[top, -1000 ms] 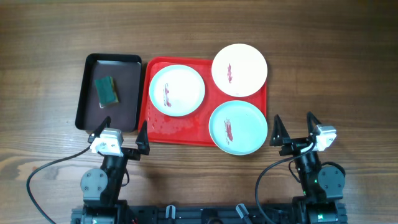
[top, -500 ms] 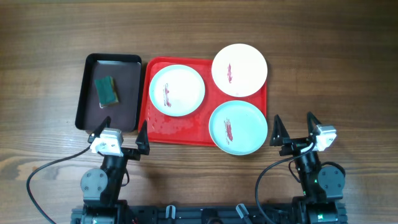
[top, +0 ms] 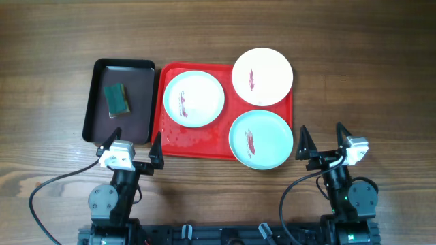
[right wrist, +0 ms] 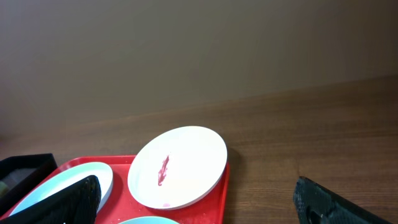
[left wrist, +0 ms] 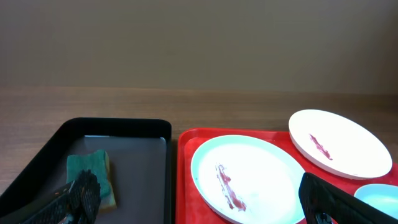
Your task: Clean dirty plates on tray and stack at the side
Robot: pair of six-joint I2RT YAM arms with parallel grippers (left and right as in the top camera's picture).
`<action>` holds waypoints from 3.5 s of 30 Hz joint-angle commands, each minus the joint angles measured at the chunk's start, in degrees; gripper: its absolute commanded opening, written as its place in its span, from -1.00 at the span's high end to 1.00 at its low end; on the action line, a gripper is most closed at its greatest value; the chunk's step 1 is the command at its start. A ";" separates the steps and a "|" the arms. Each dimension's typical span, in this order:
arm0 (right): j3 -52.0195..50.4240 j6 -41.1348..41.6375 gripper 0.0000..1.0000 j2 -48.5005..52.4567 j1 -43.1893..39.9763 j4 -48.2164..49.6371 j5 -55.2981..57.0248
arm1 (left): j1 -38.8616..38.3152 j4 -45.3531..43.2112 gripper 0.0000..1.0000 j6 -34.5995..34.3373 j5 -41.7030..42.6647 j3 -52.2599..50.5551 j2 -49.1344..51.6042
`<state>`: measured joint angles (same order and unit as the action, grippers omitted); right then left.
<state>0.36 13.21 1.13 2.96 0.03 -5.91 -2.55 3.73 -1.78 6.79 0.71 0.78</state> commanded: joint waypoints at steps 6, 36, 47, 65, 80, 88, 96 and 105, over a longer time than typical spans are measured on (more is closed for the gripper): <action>-0.07 0.48 -0.99 -0.15 0.09 0.26 0.59 | -0.17 0.00 -1.00 -0.15 0.68 -0.39 -0.39; 5.29 1.75 -0.99 0.24 0.09 -1.25 -10.43 | -0.17 5.20 -1.00 -5.09 4.70 9.05 0.35; 21.81 -0.09 -0.99 15.47 0.09 -10.78 -12.57 | -0.17 22.36 -1.00 -5.07 4.72 32.17 17.22; 66.55 -7.89 -0.99 59.47 0.09 -47.04 -17.03 | -0.20 69.83 -1.00 -5.09 5.03 85.33 64.17; 70.05 0.83 -0.99 75.52 4.31 -40.46 -22.05 | -0.15 71.89 -1.00 -8.66 12.35 90.33 79.23; 70.05 3.56 -0.97 82.42 13.35 -35.74 -14.32 | 3.78 70.71 -1.00 -24.50 -13.75 90.33 89.53; 70.03 7.19 -0.92 84.67 18.01 -34.07 -8.20 | 8.33 61.77 -0.53 -25.70 -16.92 90.33 105.11; 70.03 9.55 -0.92 84.67 18.10 -34.49 -8.24 | 10.71 53.79 -0.45 -21.33 -16.68 90.31 114.92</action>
<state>69.25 21.39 84.97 20.86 -34.24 -15.51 7.66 59.70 -26.44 -8.86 90.39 112.40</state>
